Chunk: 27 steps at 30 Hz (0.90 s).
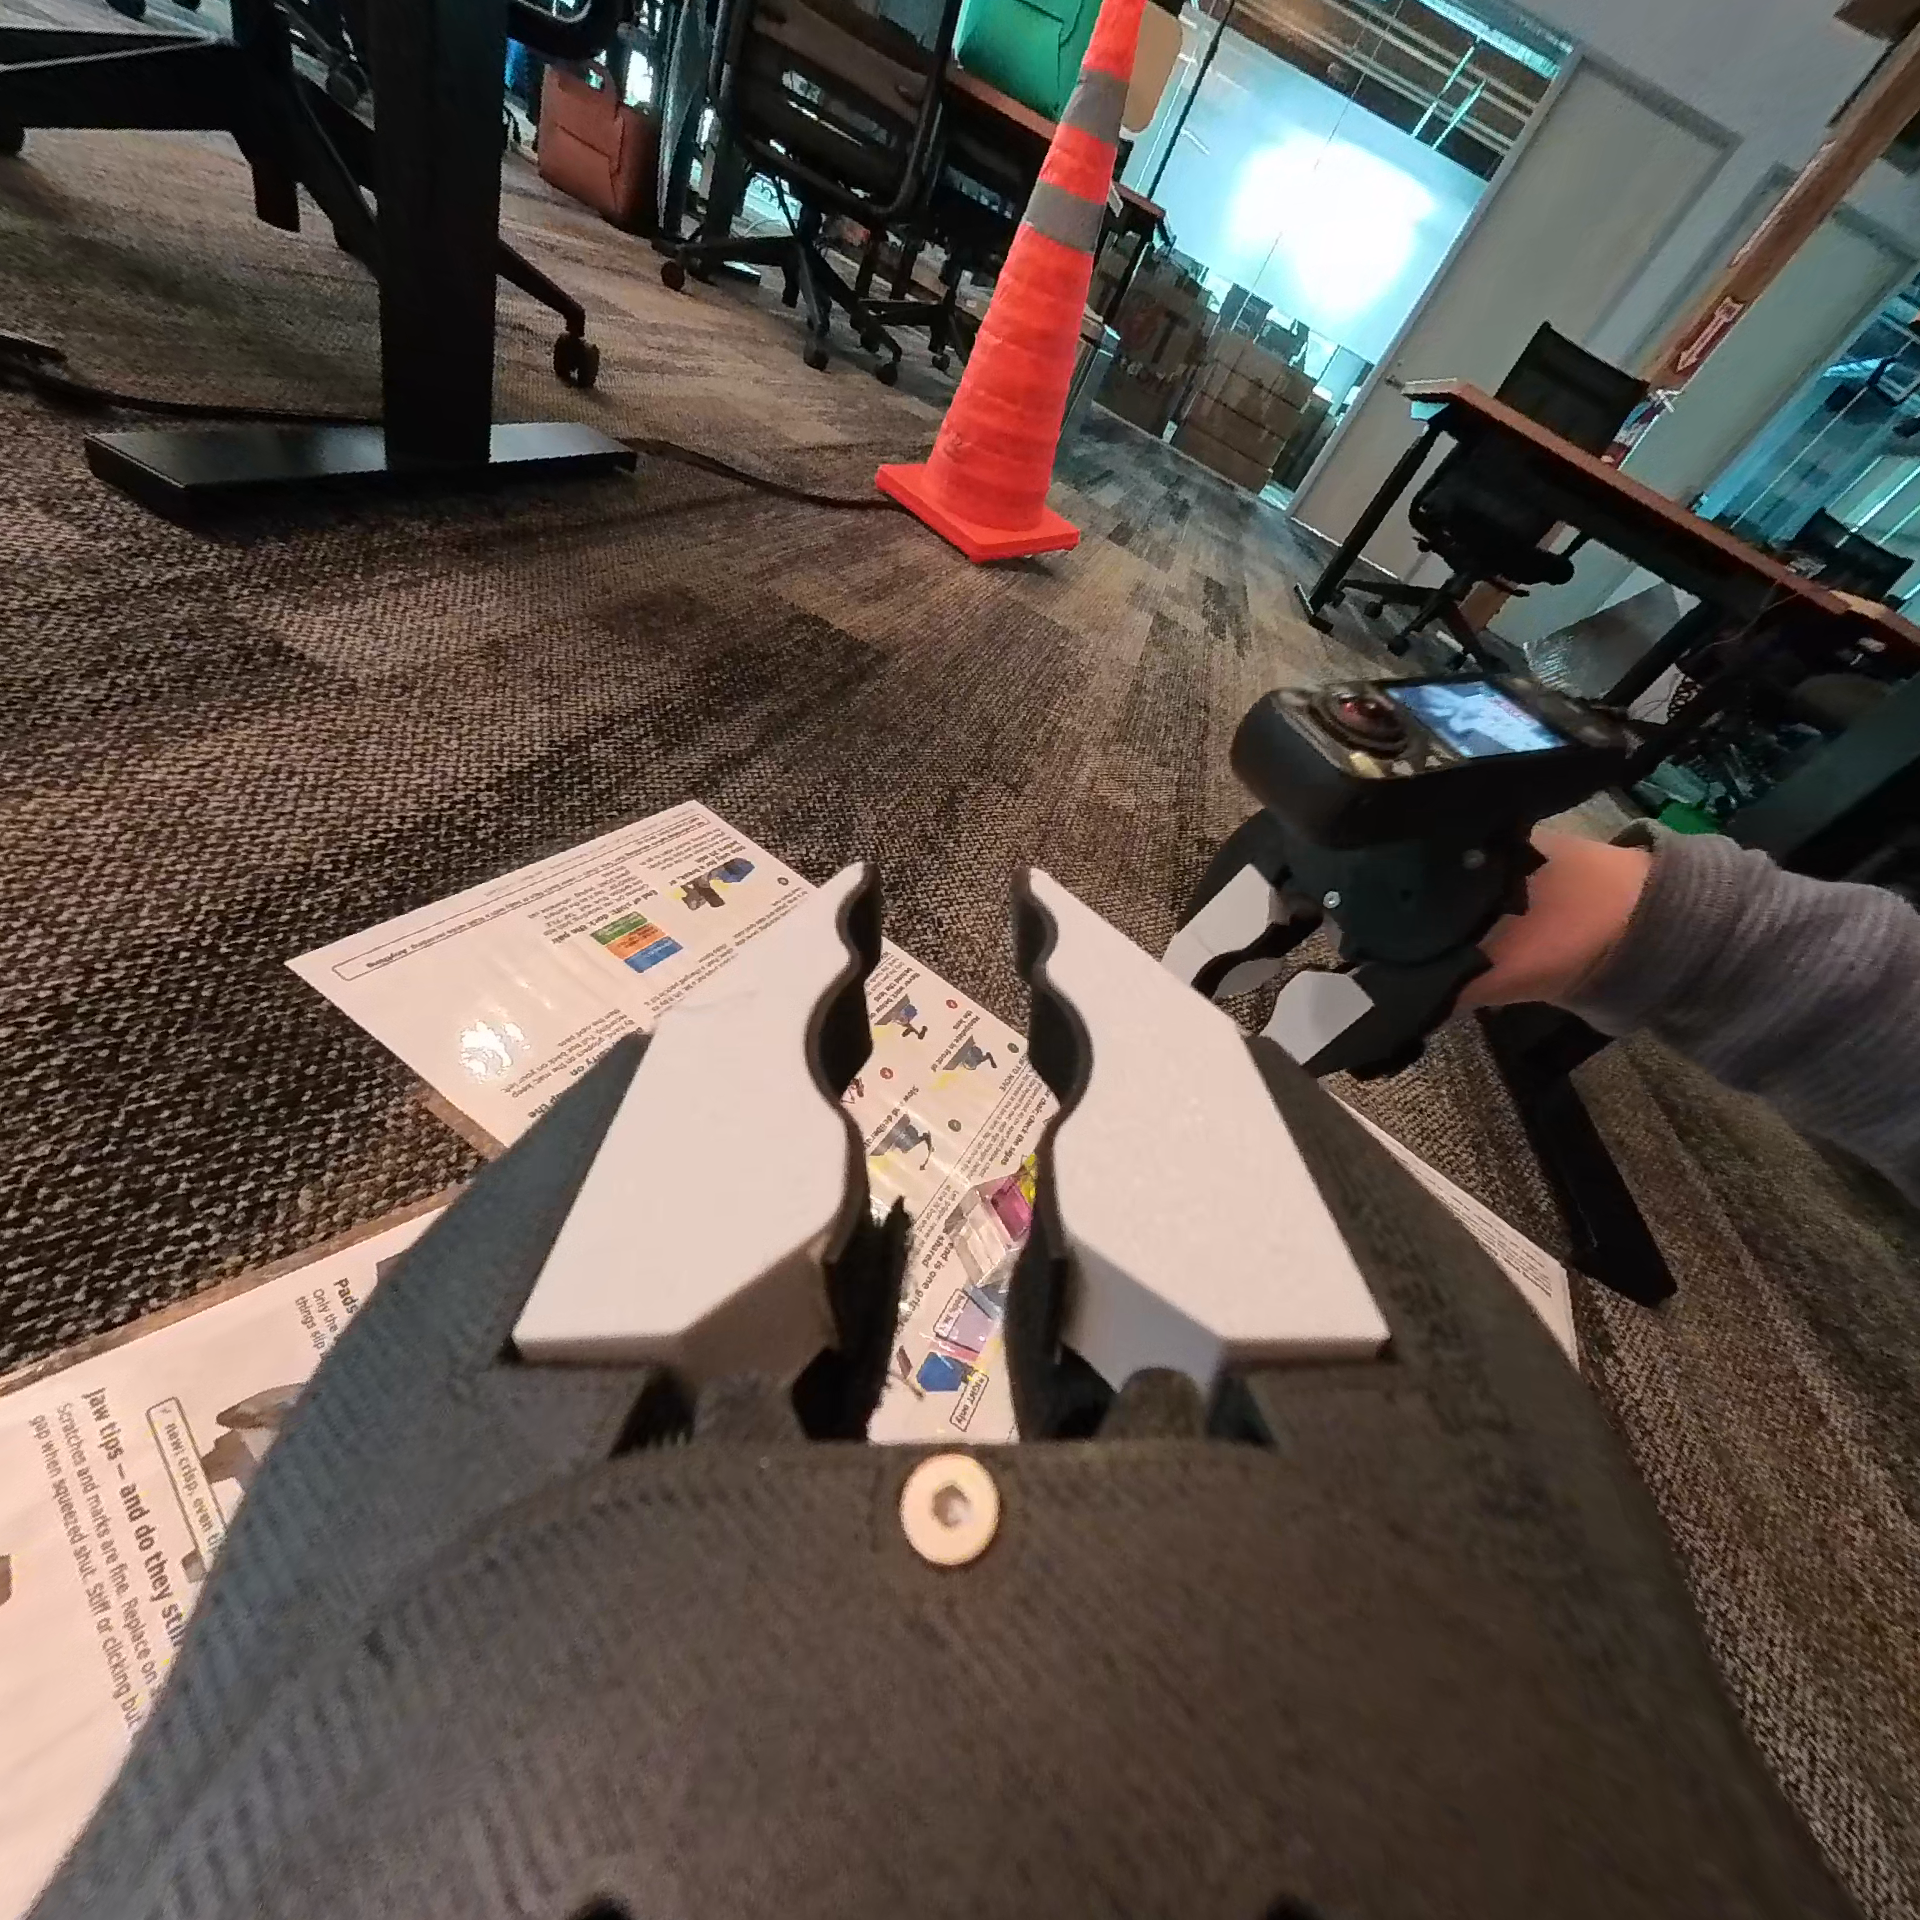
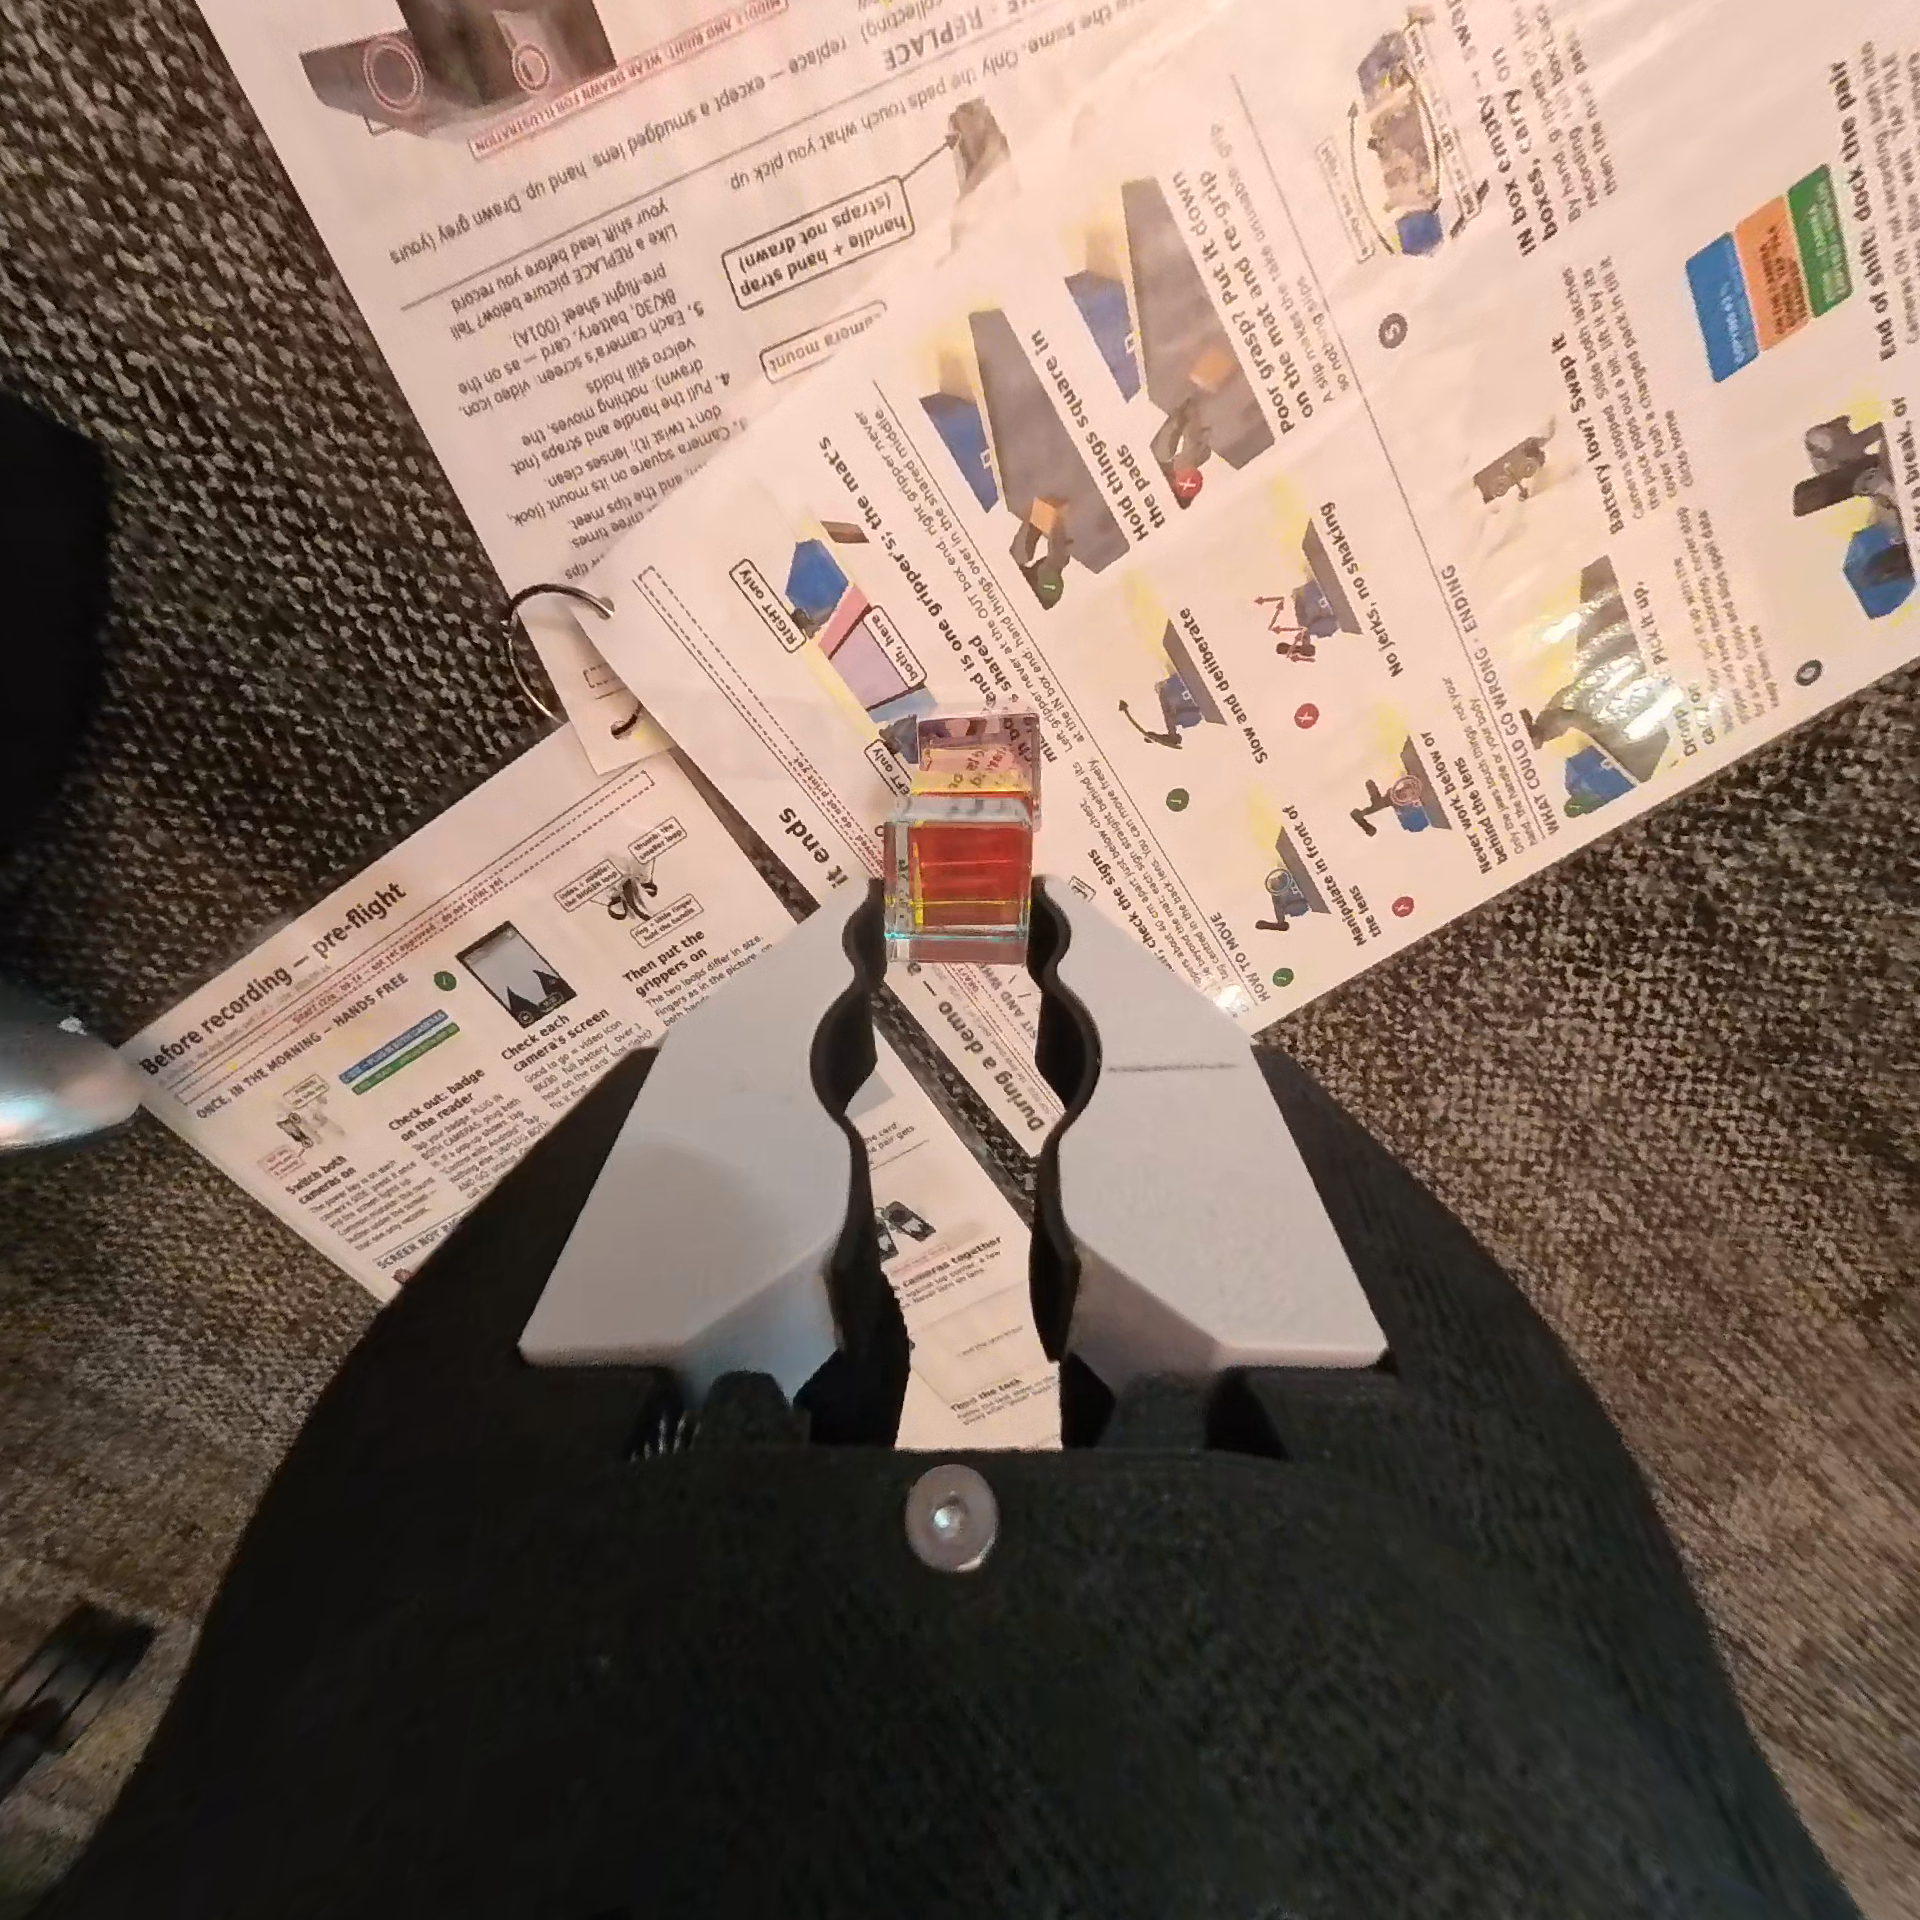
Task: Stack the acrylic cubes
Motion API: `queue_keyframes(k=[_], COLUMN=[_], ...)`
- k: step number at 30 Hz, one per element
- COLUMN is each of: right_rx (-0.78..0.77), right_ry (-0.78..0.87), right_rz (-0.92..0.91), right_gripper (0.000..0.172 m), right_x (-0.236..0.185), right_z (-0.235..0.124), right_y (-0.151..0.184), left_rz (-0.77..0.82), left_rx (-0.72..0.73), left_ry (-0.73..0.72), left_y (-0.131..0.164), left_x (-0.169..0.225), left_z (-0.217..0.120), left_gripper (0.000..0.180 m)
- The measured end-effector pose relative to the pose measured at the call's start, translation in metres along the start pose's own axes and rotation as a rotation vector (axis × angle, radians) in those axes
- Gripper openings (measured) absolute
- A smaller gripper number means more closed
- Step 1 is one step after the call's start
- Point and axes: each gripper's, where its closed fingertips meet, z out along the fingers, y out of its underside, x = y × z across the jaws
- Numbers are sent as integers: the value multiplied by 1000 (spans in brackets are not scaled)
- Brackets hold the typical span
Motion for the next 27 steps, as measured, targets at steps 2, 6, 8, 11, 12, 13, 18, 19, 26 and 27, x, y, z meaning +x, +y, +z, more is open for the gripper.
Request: queue_keyframes(k=[2,6,8,11,12,13,18,19,26,27], right_rx=[-7,-14,-20,-18,-18,-15,-15,-16,3,9], right_ry=[-1,-5,-4,-9,-7,-6,1,3,15,32], right_rz=[-7,-15,-14,-10,-9,-6,-2,-1,26,43], right_gripper=[25,25,25,25,25,25,25,25,44,53], right_x=[0,0,1,0,0,1,1,1,3,5], right_z=[2,4,5,6,7,7,8,8,6,4], right_y=[1,1,2,2,2,2,2,2,1,1], left_rz=[-2,-2,-4,-8,-10,-10,-5,-4,-4,-5], left_rx=[-3,-8,-8,-10,-10,-11,-12,-11,-13,-13], left_ry=[5,6,6,7,8,7,7,7,10,9], left_y=[1,1,1,2,2,2,2,2,2,2], left_x=[1,1,1,0,0,0,1,1,2,2], left_z=[0,1,1,1,1,1,1,1,1,1], left_gripper=[22,21,21,21,21,21,21,20,20,20])
